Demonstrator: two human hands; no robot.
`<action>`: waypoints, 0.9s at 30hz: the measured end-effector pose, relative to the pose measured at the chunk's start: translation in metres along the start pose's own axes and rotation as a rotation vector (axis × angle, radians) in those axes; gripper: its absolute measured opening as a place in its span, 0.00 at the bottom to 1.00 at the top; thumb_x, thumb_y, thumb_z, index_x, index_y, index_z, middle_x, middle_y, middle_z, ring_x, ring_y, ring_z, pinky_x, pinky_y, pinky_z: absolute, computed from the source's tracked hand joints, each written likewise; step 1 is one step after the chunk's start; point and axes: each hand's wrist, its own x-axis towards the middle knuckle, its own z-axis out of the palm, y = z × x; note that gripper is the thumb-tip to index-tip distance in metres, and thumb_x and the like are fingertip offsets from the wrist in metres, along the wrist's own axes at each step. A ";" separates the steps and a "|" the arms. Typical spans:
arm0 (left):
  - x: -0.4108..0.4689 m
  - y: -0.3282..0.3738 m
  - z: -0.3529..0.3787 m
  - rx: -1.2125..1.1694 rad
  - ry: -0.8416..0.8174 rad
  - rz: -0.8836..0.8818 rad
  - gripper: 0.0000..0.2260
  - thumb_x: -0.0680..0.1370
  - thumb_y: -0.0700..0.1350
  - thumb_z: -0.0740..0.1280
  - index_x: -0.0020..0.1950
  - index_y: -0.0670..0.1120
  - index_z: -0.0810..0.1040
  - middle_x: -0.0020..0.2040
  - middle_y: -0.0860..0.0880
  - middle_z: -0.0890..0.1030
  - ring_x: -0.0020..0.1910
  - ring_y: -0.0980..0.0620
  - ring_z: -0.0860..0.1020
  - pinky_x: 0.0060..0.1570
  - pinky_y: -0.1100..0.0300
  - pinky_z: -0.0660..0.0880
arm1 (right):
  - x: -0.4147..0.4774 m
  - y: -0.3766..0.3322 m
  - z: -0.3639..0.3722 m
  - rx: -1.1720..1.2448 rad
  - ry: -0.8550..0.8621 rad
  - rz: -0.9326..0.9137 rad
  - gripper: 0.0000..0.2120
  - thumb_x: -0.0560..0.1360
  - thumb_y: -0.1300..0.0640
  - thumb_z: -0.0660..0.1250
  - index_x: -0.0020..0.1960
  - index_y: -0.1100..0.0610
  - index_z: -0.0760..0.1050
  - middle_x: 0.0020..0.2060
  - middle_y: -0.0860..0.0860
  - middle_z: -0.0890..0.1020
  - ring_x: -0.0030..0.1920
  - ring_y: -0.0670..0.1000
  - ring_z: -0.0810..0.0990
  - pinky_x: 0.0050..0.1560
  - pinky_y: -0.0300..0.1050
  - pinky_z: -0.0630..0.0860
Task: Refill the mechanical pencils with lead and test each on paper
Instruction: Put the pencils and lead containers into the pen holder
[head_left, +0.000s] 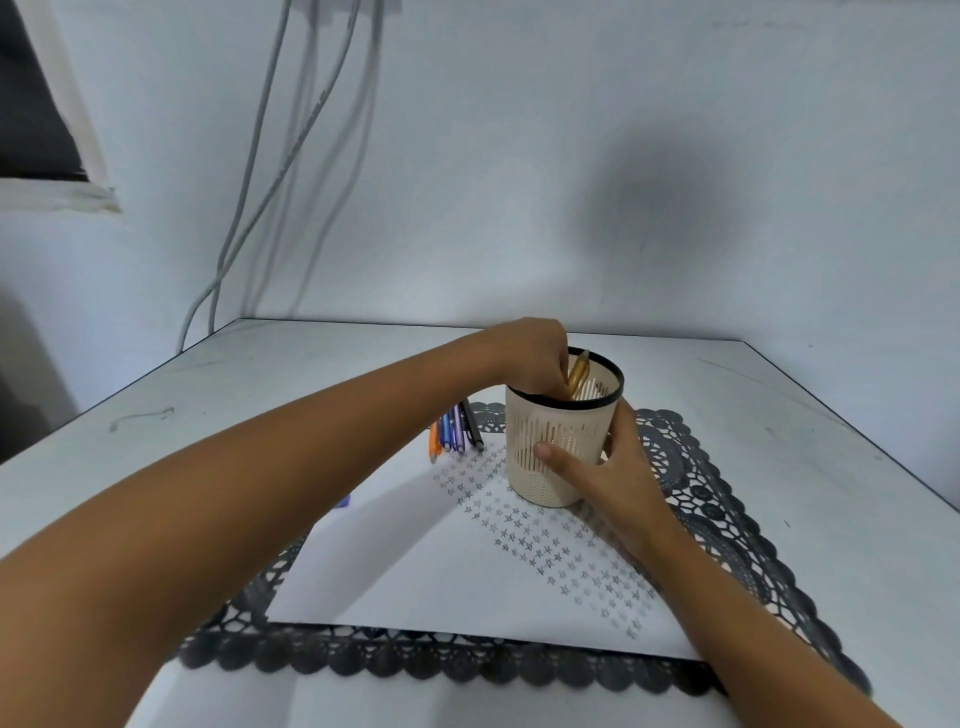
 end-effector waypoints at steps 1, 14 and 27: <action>0.001 0.000 0.000 0.018 -0.009 -0.001 0.12 0.74 0.46 0.67 0.49 0.39 0.81 0.47 0.42 0.82 0.40 0.50 0.76 0.32 0.64 0.68 | 0.000 0.000 0.000 0.002 -0.001 0.003 0.36 0.61 0.59 0.75 0.64 0.43 0.63 0.55 0.45 0.77 0.55 0.49 0.77 0.39 0.46 0.81; -0.027 -0.069 -0.016 -0.264 0.349 0.038 0.05 0.76 0.45 0.64 0.48 0.48 0.79 0.44 0.54 0.80 0.44 0.57 0.76 0.40 0.67 0.70 | 0.000 0.001 -0.003 -0.065 0.009 -0.028 0.35 0.66 0.64 0.73 0.67 0.48 0.61 0.53 0.43 0.76 0.49 0.41 0.77 0.33 0.35 0.78; -0.045 -0.153 0.054 0.340 0.051 0.230 0.12 0.76 0.45 0.63 0.59 0.51 0.76 0.61 0.53 0.77 0.59 0.48 0.72 0.57 0.59 0.68 | 0.002 0.004 -0.003 -0.048 0.004 -0.012 0.36 0.62 0.61 0.75 0.65 0.47 0.64 0.54 0.46 0.77 0.50 0.43 0.80 0.37 0.40 0.80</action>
